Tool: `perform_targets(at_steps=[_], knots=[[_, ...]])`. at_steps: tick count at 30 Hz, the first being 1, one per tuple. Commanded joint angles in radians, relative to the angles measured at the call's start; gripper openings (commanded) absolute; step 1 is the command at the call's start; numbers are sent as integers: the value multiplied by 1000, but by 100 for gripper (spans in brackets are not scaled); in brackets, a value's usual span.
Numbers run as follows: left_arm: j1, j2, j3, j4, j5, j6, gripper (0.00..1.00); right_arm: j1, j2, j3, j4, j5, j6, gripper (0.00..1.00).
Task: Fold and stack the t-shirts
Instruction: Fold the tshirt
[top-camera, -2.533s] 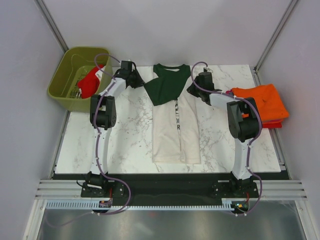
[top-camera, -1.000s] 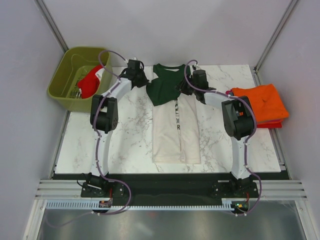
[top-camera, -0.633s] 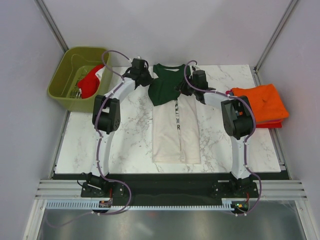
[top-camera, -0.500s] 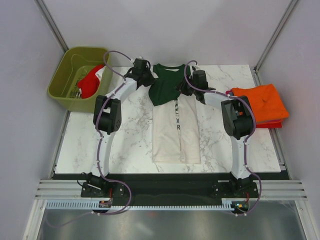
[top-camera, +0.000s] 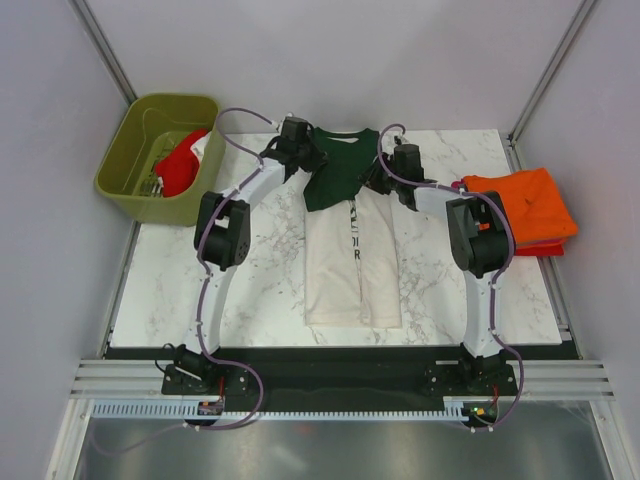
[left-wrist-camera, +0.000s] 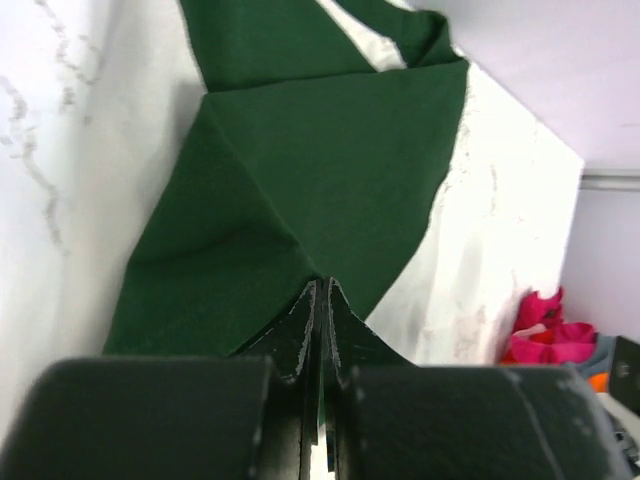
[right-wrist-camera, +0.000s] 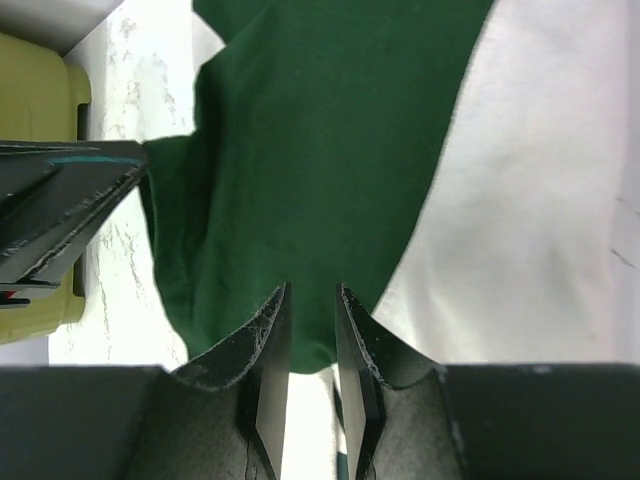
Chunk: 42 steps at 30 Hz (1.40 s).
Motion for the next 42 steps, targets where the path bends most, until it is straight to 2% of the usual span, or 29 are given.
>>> perform_targets(at_steps=[1,13,21,31,33,36,37,39,40,42], knots=[[-13,42,45,87,-18,-113,2,-12,-43,-14,59,-22,19,31],[-41,152,95,191,-51,-287,2,-30,-57,-45,82,-37,28,31],[-64,177,124,245,-87,-298,3,-39,-66,-63,103,-51,38,33],[-65,195,75,447,-152,-362,4,-42,-71,-81,117,-57,43,35],[-65,209,92,466,-153,-365,8,-41,-72,-83,117,-61,43,38],[-65,227,127,468,-133,-350,27,-44,-77,-84,116,-61,37,42],[-65,217,120,467,-132,-344,37,-46,-77,-86,116,-64,35,43],[-65,203,112,464,-133,-301,48,-46,-77,-88,119,-68,35,45],[-64,192,106,458,-139,-282,65,-47,-74,-86,122,-71,35,46],[-62,160,97,432,-147,-229,71,-46,-68,-84,129,-81,43,46]])
